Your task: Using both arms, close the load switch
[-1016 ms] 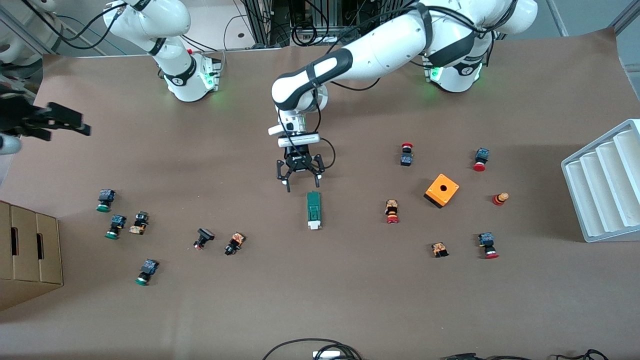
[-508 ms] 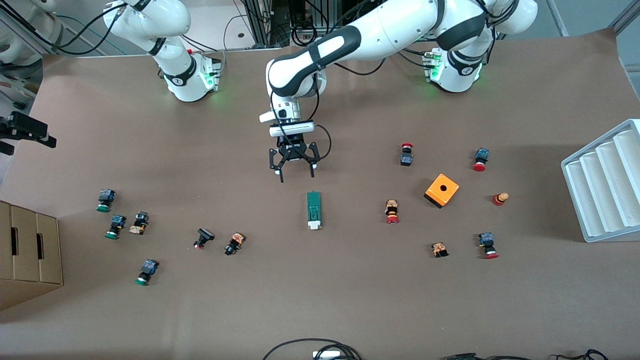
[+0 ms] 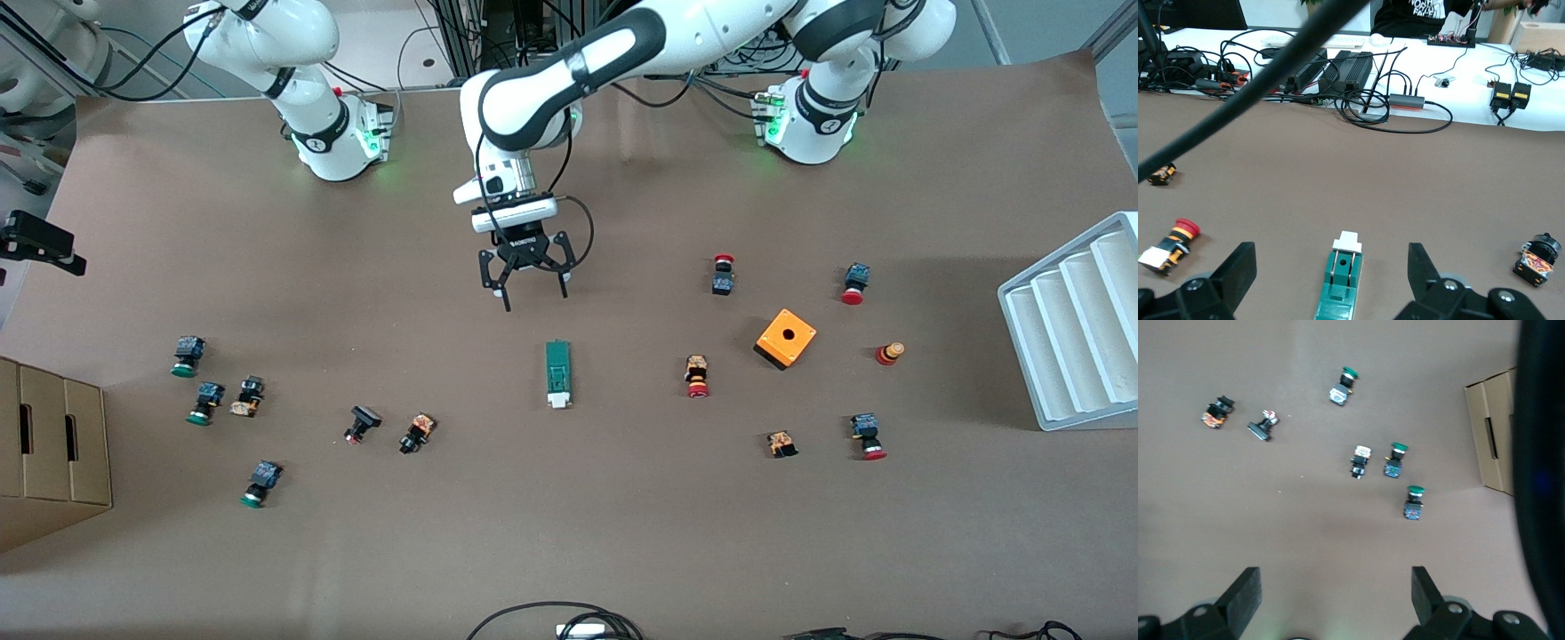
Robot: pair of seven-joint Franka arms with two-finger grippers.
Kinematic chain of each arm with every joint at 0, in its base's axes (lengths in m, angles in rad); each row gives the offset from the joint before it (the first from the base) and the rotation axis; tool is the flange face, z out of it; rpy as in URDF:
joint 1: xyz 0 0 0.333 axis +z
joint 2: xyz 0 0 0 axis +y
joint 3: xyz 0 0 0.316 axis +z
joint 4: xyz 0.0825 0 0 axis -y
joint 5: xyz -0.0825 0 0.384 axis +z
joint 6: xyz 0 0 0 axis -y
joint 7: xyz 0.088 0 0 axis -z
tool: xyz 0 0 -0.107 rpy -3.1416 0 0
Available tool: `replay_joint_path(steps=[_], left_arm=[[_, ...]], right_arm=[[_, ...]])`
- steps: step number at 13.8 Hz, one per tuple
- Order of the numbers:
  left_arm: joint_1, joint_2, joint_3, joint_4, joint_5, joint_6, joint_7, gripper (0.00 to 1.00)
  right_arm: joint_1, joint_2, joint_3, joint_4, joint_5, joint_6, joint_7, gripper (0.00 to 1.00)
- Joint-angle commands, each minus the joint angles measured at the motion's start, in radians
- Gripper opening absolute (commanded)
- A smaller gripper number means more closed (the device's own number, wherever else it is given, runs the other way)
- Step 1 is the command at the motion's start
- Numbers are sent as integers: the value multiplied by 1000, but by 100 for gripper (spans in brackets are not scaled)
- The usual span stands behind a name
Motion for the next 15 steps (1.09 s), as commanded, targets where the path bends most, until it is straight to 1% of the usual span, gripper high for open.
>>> replay_joint_path(steps=[1, 3, 5, 9, 11, 15], left_arm=[[32, -112, 14, -36, -124, 51, 134, 100], [52, -149, 14, -39, -178, 51, 222, 100], [72, -178, 14, -37, -203, 52, 250, 100], [124, -267, 14, -37, -341, 52, 463, 100], [155, -309, 14, -39, -385, 54, 541, 100], [225, -398, 14, -37, -525, 72, 721, 100]], right_arm=[[8, -1, 2, -9, -29, 17, -6, 100], [15, -1, 4, -9, -35, 38, 2, 100], [14, -1, 6, -12, -23, 58, -1, 100], [9, -2, 6, -12, -21, 60, -3, 100], [14, -2, 6, -10, 18, 75, -6, 100], [14, -2, 7, -10, 21, 81, -8, 100]])
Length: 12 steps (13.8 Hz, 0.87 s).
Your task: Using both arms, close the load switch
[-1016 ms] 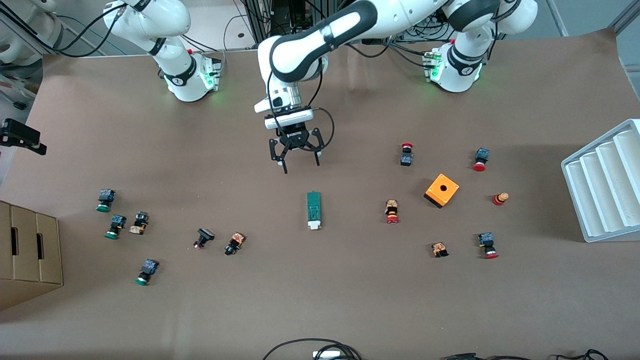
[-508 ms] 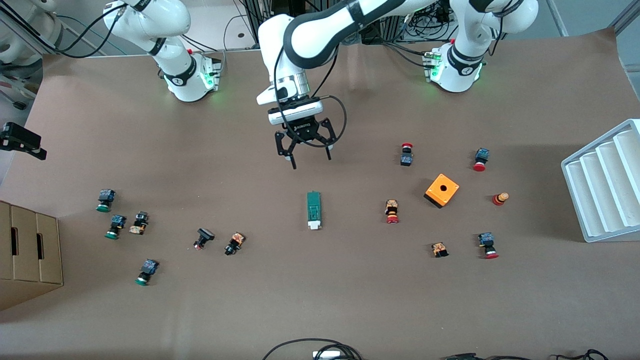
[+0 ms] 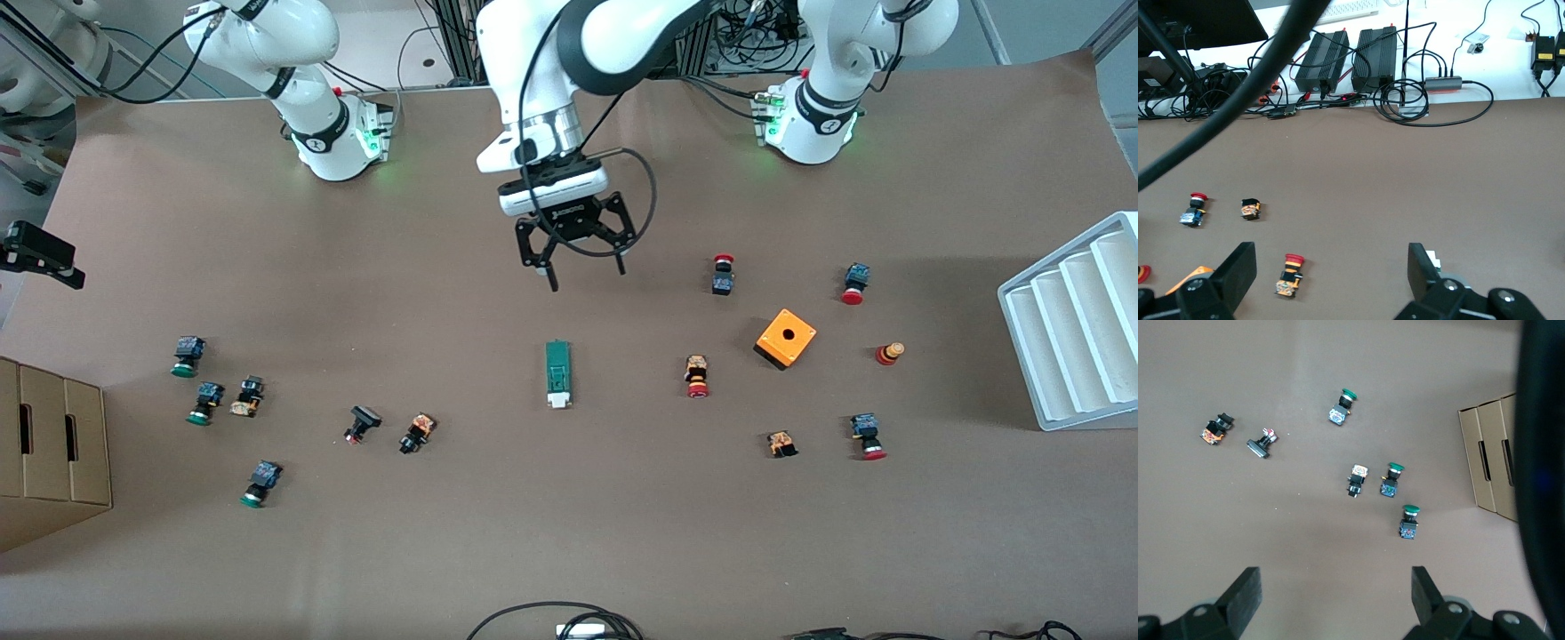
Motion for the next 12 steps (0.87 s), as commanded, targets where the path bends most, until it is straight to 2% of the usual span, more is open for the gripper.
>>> replay_joint_path(steps=[1, 3, 12], left_arm=[[66, -90, 0, -34, -97, 39, 129, 100], [108, -130, -1, -30, -180, 47, 243, 100], [315, -259, -1, -13, -491, 64, 537, 100]], right_arm=[[1, -7, -2, -10, 20, 19, -7, 100], [4, -5, 2, -10, 17, 17, -9, 100], [-4, -4, -2, -21, 20, 17, -6, 100]])
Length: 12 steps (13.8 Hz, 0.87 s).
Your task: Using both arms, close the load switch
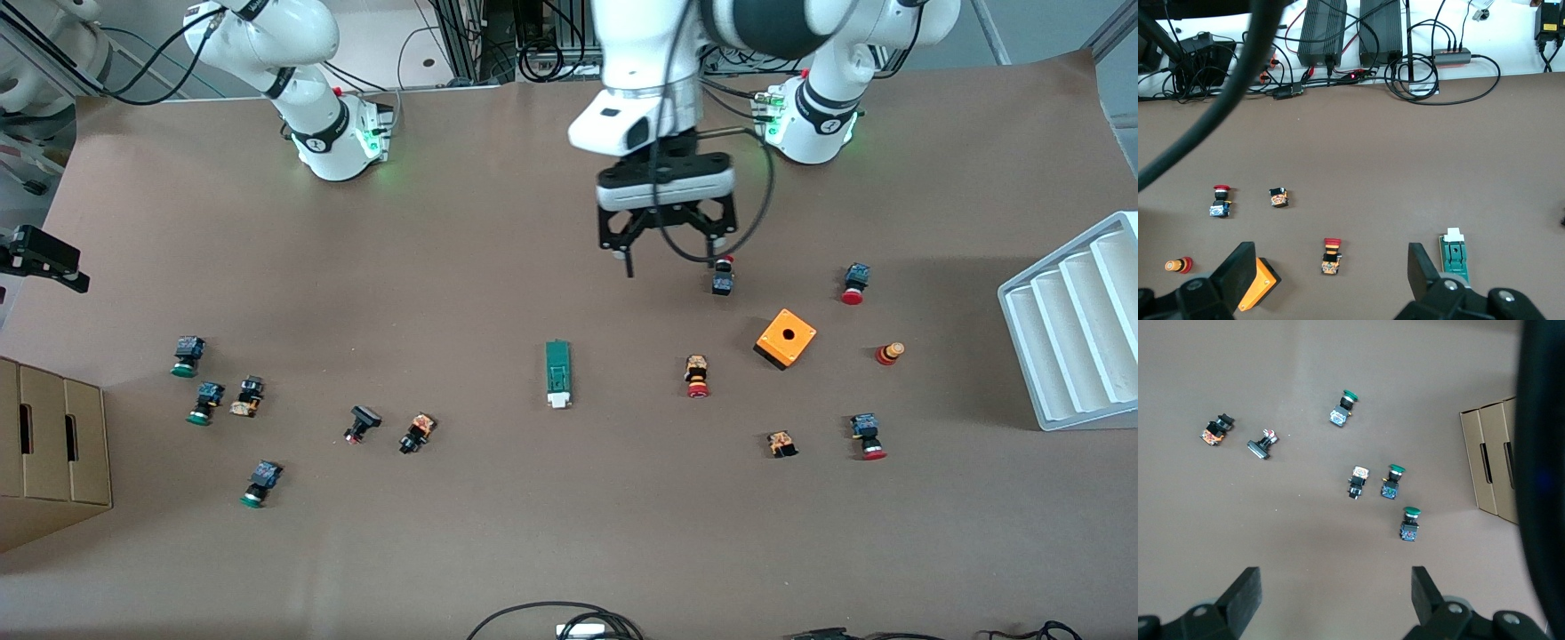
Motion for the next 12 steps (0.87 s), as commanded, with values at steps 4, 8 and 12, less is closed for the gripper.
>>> replay_joint_path(steps=[4, 8, 12], left_arm=[[133, -92, -4, -16, -175, -8, 147, 100], [223, -97, -2, -12, -242, -11, 156, 100], [346, -90, -1, 3, -333, -11, 272, 100]], right_arm=[[-2, -8, -4, -17, 20, 16, -6, 100], [-3, -5, -4, -17, 22, 22, -4, 100], [-7, 5, -8, -13, 20, 16, -7, 100]])
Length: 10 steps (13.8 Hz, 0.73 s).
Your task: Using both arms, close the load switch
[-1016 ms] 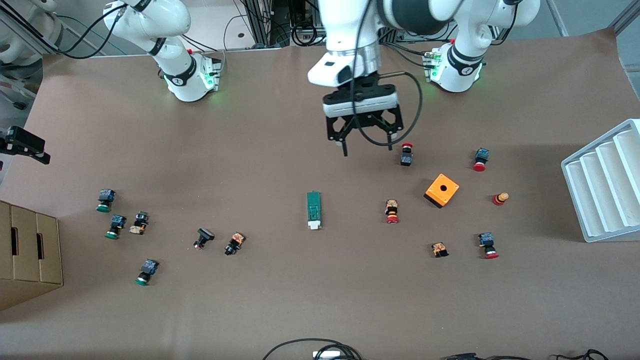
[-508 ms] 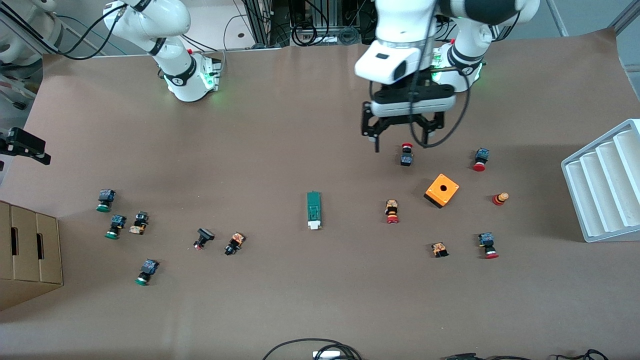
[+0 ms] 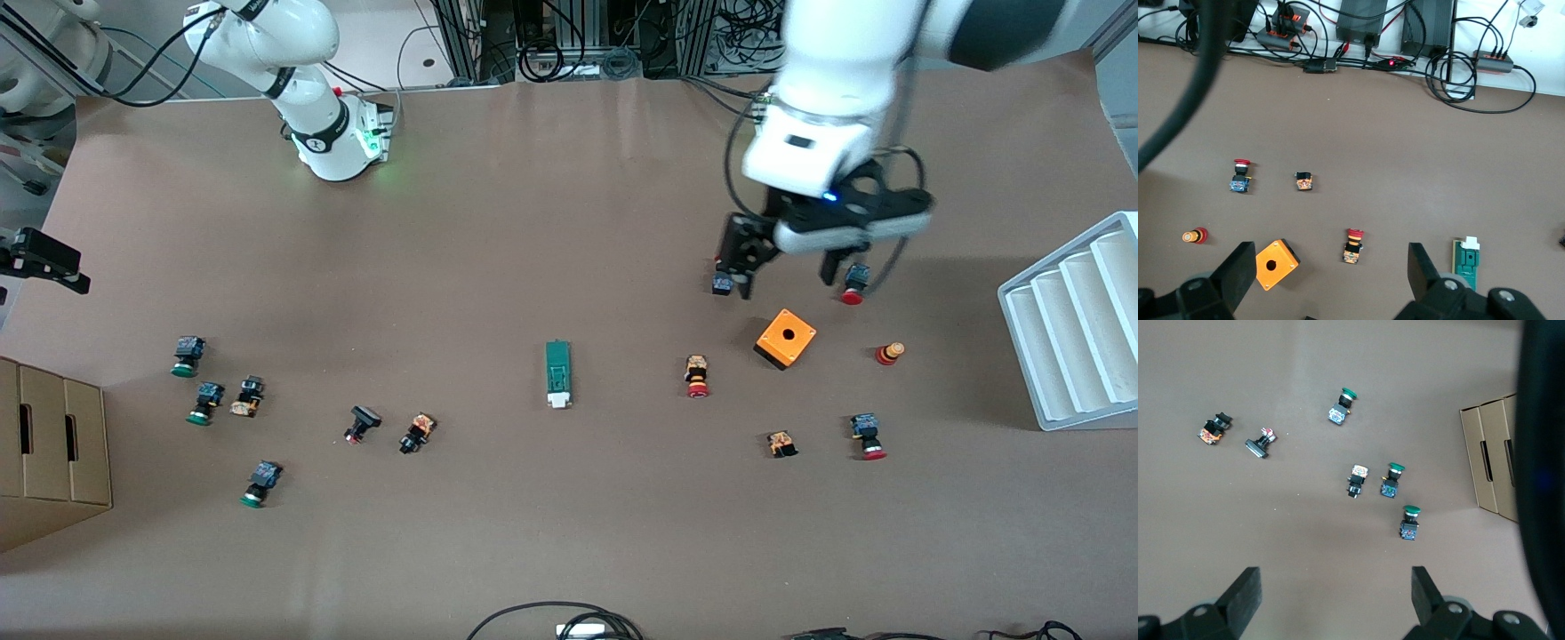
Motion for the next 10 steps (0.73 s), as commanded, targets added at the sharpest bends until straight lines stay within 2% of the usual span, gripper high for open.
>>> replay_joint_path(steps=[1, 6, 10], left_arm=[[85, -15, -8, 1, -44, -9, 108, 100], [101, 12, 75, -10, -102, -16, 159, 100], [104, 20, 112, -36, -102, -16, 158, 100]], right_arm=[[-3, 4, -5, -1, 20, 11, -6, 100], [0, -1, -4, 1, 20, -21, 4, 100], [3, -1, -4, 1, 20, -23, 5, 100]])
